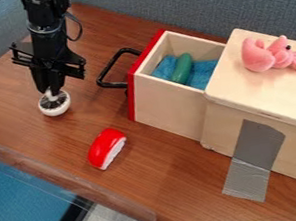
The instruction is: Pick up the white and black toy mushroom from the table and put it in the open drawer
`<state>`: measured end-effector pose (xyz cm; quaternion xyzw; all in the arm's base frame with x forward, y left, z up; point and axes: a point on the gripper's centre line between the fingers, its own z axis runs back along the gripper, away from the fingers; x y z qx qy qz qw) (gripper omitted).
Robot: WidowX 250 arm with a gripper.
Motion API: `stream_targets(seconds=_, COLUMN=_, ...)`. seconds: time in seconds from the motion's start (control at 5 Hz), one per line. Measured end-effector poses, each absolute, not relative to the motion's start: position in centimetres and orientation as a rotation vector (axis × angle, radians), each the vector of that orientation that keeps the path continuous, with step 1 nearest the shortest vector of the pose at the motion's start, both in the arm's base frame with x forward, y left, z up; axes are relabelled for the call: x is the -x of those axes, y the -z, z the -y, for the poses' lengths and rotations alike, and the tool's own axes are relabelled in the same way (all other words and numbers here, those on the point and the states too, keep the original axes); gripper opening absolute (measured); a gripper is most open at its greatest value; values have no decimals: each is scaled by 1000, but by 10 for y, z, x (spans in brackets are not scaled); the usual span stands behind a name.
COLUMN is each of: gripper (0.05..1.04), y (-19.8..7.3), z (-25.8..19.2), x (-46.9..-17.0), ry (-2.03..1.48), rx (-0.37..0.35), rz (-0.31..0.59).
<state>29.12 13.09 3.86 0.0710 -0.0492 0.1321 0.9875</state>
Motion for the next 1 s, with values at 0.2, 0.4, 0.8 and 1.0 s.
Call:
stream_targets(seconds=0.2, gripper=121, y=-50, z=-127, x=-292, ry=-276, rx=-127, rz=116)
stream_targets(seconds=0.4, gripper=49, y=-77, z=-117, x=-308, ry=-275, rx=-110, rz=192)
stream_targets(seconds=0.8, gripper=211, y=-106, z=-83, x=-326, ry=-233, rx=-85, rz=266)
stream_targets(seconds=1.0, gripper=480, y=-93, z=-87, x=-319, ry=-223, rx=-102, rz=243)
